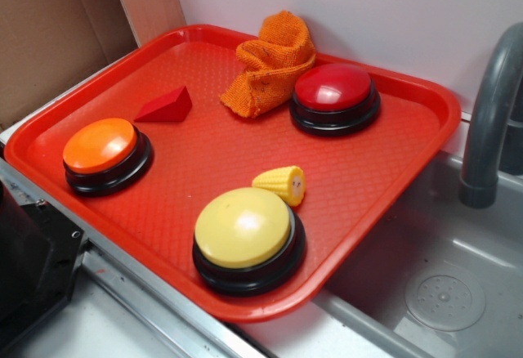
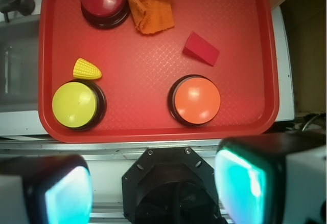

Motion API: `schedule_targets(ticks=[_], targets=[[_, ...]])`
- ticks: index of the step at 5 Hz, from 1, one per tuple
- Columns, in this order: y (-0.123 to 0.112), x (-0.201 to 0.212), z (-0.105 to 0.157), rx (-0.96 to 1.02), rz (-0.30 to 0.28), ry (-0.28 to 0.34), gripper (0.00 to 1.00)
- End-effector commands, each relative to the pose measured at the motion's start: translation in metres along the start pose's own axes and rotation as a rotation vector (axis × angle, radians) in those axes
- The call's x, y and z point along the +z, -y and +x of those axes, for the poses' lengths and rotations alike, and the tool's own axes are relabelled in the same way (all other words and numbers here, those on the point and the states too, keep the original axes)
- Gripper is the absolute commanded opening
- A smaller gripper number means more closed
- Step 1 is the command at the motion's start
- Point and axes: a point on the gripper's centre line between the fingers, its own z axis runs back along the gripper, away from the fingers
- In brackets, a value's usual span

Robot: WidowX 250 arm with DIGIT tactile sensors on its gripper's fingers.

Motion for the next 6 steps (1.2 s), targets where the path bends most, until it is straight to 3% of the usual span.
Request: schedule_targets(ticks=[1,2,4,5,6], targets=[[0.000,0.000,0.000,0.000,0.000,0.000,1.00],[-0.028,-0.050,0.006,-0.096,-0.021,-0.153,1.00],[-0.057,-0.147,0.019,-0.241,0.154,-0.167,1.00],[-0.067,-0.187,0.036,-0.247,0.212,-0.122,1.00],[-0.071,-0.209,0.051,-0.253,0.204,-0.117,1.00]])
